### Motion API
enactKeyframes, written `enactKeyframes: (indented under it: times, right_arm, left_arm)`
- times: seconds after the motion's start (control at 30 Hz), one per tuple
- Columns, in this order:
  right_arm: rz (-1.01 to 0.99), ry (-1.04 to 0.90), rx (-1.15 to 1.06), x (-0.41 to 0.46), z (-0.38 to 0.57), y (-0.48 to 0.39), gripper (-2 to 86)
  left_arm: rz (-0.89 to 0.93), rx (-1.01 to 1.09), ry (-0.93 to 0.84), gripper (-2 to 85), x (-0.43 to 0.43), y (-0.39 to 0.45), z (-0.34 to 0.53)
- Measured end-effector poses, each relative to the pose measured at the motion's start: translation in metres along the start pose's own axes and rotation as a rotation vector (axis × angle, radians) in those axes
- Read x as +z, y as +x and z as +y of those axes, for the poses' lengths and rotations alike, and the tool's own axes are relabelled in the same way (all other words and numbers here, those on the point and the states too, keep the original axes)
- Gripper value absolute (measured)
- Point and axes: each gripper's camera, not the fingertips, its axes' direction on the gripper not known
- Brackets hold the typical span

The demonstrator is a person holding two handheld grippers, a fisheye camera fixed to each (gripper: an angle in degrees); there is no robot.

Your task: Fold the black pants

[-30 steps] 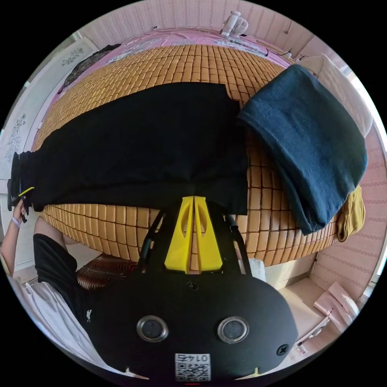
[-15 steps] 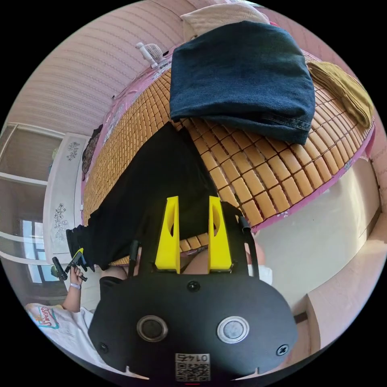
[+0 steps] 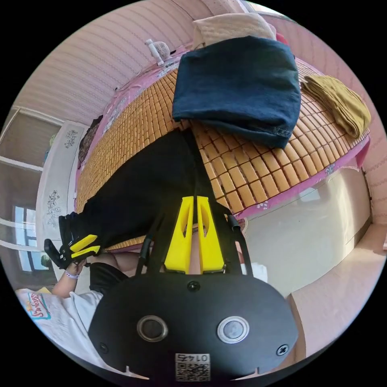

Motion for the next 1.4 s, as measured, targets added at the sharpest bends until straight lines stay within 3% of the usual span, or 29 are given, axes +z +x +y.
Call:
enactKeyframes:
  times: [0.27,0.47,0.7,0.87,1.07,1.17,1.27,1.4]
  right_arm:
    - [-0.089,0.055,-0.014,-0.022,0.006,-0.003,0.6]
    - [-0.157,0.207,-0.111,-0.088,0.016,-0.024,0.7]
    - [0.059,0.036,0.064,-0.03,0.044,0.03,1.1]
    - [0.114,0.171,-0.112,-0.042,0.014,-0.018,2.7]
    - [0.131,0.18,-0.208,-0.008,-0.068,-0.06,7.3]
    - [0.167,0.086,-0.192,0.017,-0.086,-0.059,5.7]
    - [0.164,0.161,-0.205,0.001,-0.076,-0.059,0.3]
    - [0.145,0.225,-0.225,-0.022,-0.066,-0.058,-0.7]
  left_arm:
    - [-0.105,0.039,-0.163,9.9,0.078,0.01,-0.016]
    - [-0.129,0.052,-0.163,0.1,0.09,0.014,-0.015]
    - [-0.092,0.055,-0.198,-0.9,0.118,0.016,0.006]
    - [-0.08,0.04,-0.199,-1.0,0.133,0.013,0.01]
    - [-0.082,0.042,-0.205,-1.0,0.142,0.011,0.015]
    - [-0.095,0.057,-0.191,-1.0,0.143,0.012,0.018]
    - [-0.106,0.069,-0.157,-1.0,0.135,0.012,0.018]
    - [-0.145,0.105,-0.085,-0.9,0.116,0.015,0.021]
